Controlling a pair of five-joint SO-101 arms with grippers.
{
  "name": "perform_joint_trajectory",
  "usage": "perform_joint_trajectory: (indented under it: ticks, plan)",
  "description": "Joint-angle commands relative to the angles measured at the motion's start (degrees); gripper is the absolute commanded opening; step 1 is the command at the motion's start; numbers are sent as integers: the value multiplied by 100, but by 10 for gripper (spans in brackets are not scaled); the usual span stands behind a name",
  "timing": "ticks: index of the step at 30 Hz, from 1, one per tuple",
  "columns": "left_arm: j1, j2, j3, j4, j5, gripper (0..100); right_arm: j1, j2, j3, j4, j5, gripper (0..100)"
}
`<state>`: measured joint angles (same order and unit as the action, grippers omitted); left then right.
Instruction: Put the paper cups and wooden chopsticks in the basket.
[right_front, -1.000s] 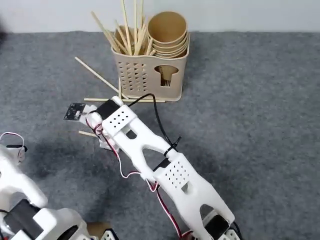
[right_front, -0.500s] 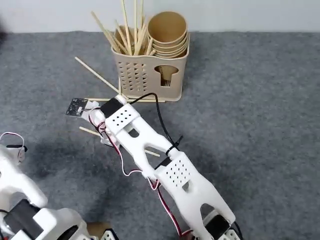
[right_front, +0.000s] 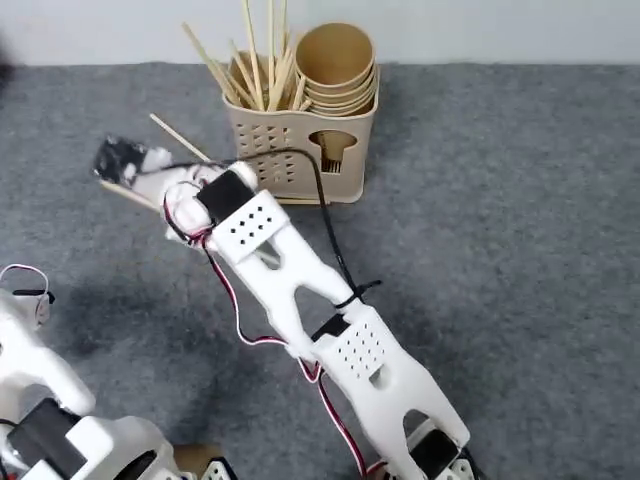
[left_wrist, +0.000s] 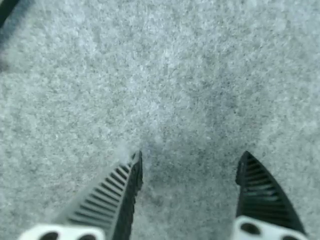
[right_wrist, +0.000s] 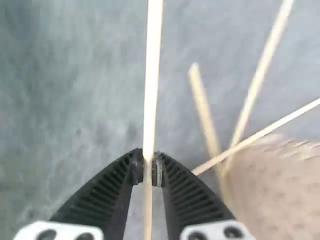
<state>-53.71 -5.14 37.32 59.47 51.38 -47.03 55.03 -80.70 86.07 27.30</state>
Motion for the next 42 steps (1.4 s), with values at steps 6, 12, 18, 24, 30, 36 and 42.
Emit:
perform_joint_trajectory:
  ticks: [6,12,18,24,30,36,42]
  plan:
    - [18,-264,4,-62,-35,290,-523,-910,-1565,-857,-607,8]
    - [18,-308,330,-79,-35,290,-400,-1305,-1547,-2501,-167,8]
    - [-18,-308,400,-79,-35,290,321,-1437,-1547,-3618,114,8]
    - [-18,-308,374,-70,-35,290,1244,-1429,-1547,-3855,-404,8]
    - [-18,-308,409,-62,-35,290,2053,-1481,-1556,-3767,-2057,8]
    - [-18,-308,409,-62,-35,290,2440,-1490,-1574,-3055,-3947,8]
    - [-18,-308,409,-62,-35,290,2316,-1437,-1565,-3073,-4229,8]
